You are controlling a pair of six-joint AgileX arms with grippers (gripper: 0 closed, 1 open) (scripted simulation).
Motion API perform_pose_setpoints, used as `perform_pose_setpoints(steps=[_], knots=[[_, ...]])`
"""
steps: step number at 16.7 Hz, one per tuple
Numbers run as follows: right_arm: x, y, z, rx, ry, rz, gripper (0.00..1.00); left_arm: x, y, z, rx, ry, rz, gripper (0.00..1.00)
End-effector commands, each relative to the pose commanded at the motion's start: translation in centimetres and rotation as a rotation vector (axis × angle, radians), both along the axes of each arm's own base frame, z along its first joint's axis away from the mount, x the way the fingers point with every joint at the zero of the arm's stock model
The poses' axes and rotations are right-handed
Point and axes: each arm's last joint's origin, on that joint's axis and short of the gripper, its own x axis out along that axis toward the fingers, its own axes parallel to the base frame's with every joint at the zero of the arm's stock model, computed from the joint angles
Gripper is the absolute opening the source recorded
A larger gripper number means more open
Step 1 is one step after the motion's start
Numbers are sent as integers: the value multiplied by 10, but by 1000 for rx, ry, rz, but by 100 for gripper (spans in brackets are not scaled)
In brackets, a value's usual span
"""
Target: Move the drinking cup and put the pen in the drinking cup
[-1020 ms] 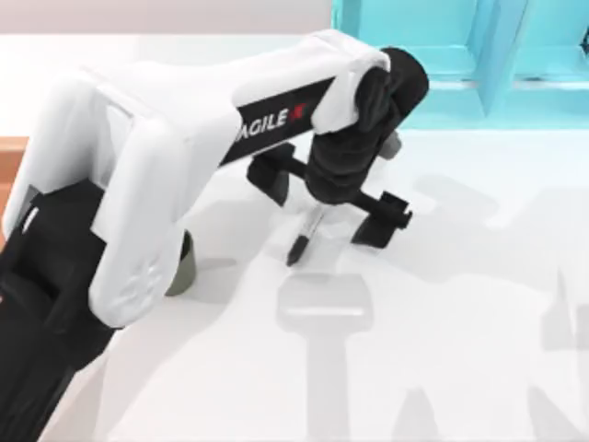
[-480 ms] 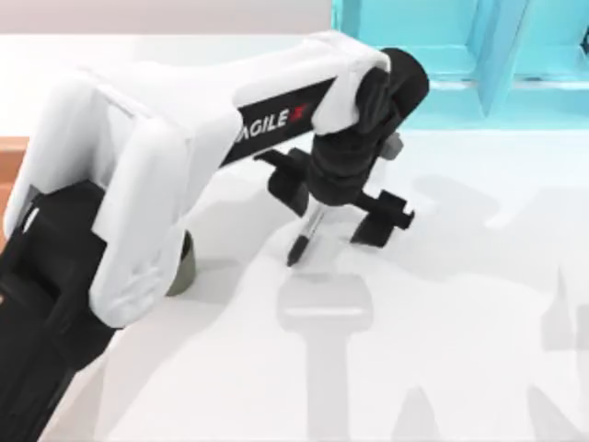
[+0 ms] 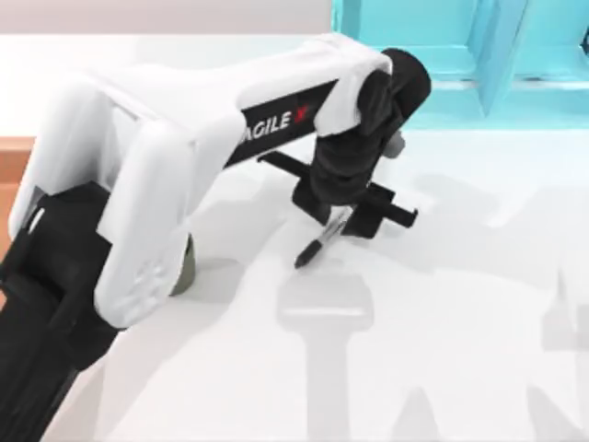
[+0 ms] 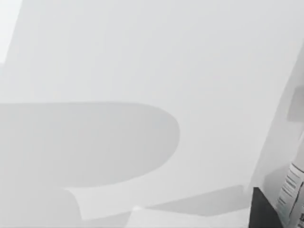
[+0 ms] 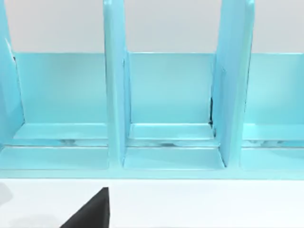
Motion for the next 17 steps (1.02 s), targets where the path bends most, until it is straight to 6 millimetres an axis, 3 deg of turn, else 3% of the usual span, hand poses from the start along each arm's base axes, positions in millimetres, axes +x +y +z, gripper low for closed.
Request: perform_pose_setpoints(steps=[4,5,8,17], knots=[[0,0,0,0,0,0,100,0,0,0,0,0,0,0],[0,0,0,0,0,0,100,-7,-9,32,-81,-16,0,0],[0,0,0,0,0,0,100,-19,-11,38,-69,-1,2,0],[0,0,0,0,0,0,100,-89,-8,125,-100,-33,1,0]])
